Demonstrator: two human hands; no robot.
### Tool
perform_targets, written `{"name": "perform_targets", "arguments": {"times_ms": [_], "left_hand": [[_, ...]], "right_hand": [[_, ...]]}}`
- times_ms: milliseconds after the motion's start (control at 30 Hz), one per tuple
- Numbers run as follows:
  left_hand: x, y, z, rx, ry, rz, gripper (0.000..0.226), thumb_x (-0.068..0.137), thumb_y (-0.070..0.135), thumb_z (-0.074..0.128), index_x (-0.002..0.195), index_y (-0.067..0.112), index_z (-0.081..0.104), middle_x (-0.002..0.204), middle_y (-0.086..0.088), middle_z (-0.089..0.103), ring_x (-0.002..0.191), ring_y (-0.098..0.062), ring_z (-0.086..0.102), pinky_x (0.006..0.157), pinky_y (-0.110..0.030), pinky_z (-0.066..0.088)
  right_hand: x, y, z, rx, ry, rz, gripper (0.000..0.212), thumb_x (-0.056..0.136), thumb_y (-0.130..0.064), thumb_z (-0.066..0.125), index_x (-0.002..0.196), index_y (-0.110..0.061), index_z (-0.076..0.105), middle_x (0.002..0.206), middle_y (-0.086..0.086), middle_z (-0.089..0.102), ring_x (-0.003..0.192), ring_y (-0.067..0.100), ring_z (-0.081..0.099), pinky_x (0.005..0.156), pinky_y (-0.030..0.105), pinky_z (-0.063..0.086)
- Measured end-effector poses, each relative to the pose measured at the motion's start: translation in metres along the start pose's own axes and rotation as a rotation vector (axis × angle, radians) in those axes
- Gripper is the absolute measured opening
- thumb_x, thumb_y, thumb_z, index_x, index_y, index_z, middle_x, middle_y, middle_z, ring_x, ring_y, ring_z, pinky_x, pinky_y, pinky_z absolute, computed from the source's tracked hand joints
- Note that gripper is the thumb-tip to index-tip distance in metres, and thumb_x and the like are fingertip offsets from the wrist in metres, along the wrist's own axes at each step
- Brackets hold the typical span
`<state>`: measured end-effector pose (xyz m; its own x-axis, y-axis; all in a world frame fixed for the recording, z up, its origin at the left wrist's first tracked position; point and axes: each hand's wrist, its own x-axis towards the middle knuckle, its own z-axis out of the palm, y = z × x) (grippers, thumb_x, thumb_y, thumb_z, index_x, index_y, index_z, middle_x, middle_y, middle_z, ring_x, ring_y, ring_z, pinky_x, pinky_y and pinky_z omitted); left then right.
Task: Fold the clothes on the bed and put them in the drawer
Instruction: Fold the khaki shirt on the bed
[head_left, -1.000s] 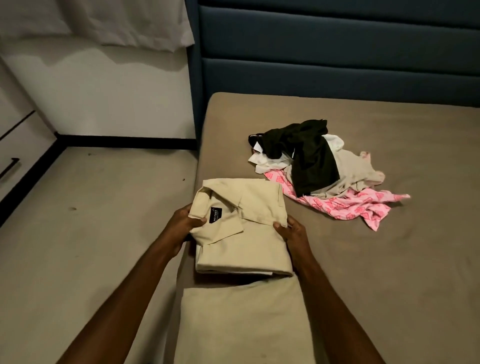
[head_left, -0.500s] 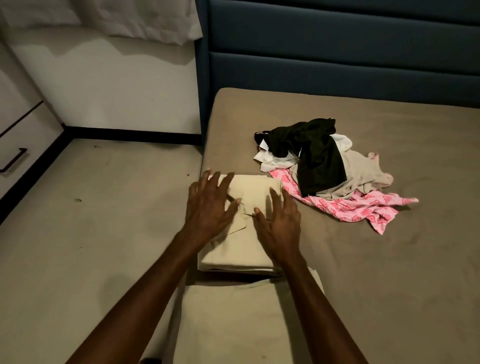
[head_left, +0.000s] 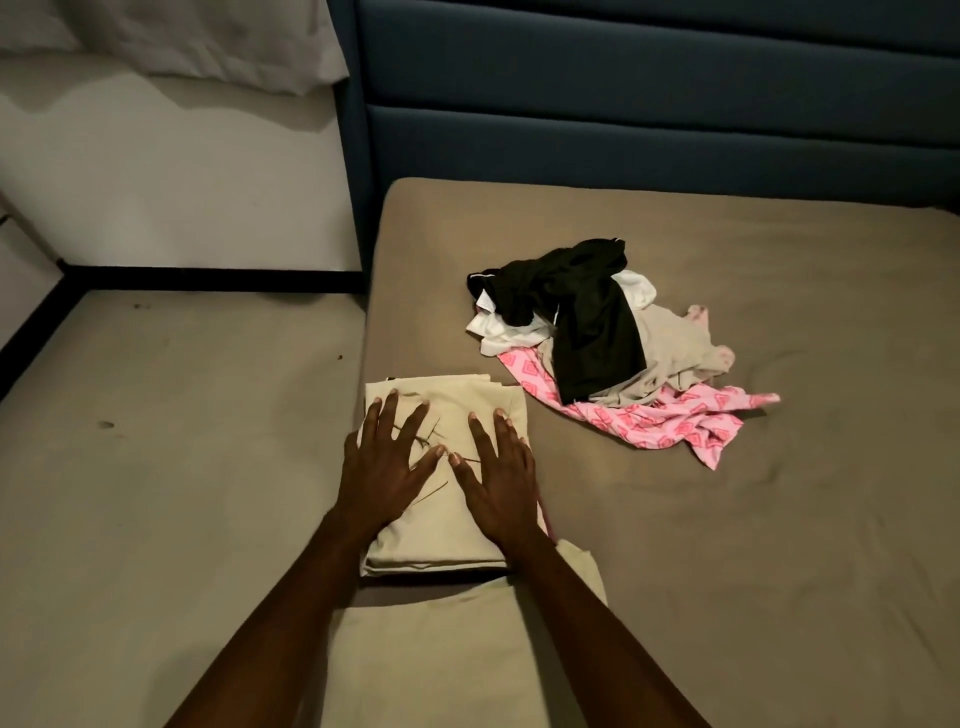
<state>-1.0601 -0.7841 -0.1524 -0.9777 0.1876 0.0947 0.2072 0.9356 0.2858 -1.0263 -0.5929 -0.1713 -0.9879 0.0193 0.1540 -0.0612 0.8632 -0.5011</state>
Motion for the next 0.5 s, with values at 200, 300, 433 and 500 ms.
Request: {"name": "perform_targets", "arguments": {"times_ms": [200, 300, 433, 500], "left_hand": [[0.006, 0.025, -0.021, 0.287, 0.025, 0.039, 0.087, 0.092, 0.074, 0.023, 0.162, 0.022, 0.025, 0.164, -0.022, 0.025, 0.153, -0.037, 0.023, 0.113, -0.076, -0.002], [0.003, 0.050, -0.023, 0.329, 0.083, 0.133, 0.086, 0.091, 0.065, 0.033, 0.159, 0.013, 0.030, 0.160, -0.025, 0.033, 0.152, -0.038, 0.026, 0.116, -0.075, -0.001], [0.000, 0.081, -0.013, 0.275, 0.149, 0.264, 0.067, 0.089, 0.053, 0.046, 0.141, 0.013, 0.059, 0.141, -0.015, 0.060, 0.142, -0.034, 0.045, 0.118, -0.072, 0.011], [-0.004, 0.098, -0.006, 0.178, 0.237, 0.343, 0.053, 0.090, 0.046, 0.048, 0.128, 0.014, 0.068, 0.125, -0.008, 0.069, 0.134, -0.031, 0.054, 0.117, -0.070, 0.018]], "right_hand": [[0.042, 0.038, -0.041, -0.038, 0.230, 0.029, 0.050, 0.094, -0.015, 0.066, 0.143, -0.018, 0.052, 0.144, 0.015, 0.053, 0.126, 0.033, 0.054, 0.100, 0.052, 0.052], [0.081, 0.081, -0.068, -0.395, 0.128, 0.157, 0.081, 0.079, -0.011, 0.082, 0.151, -0.017, 0.046, 0.161, 0.022, 0.034, 0.148, 0.042, 0.032, 0.120, 0.057, 0.029], [0.107, 0.130, -0.101, -0.458, 0.021, 0.054, 0.042, 0.097, -0.025, 0.062, 0.137, -0.014, 0.065, 0.157, 0.020, 0.044, 0.149, 0.040, 0.034, 0.122, 0.055, 0.018], [0.106, 0.136, -0.112, -0.261, 0.144, 0.038, 0.039, 0.097, -0.022, 0.044, 0.122, -0.006, 0.069, 0.127, 0.022, 0.068, 0.124, 0.041, 0.058, 0.109, 0.054, 0.039]]}}
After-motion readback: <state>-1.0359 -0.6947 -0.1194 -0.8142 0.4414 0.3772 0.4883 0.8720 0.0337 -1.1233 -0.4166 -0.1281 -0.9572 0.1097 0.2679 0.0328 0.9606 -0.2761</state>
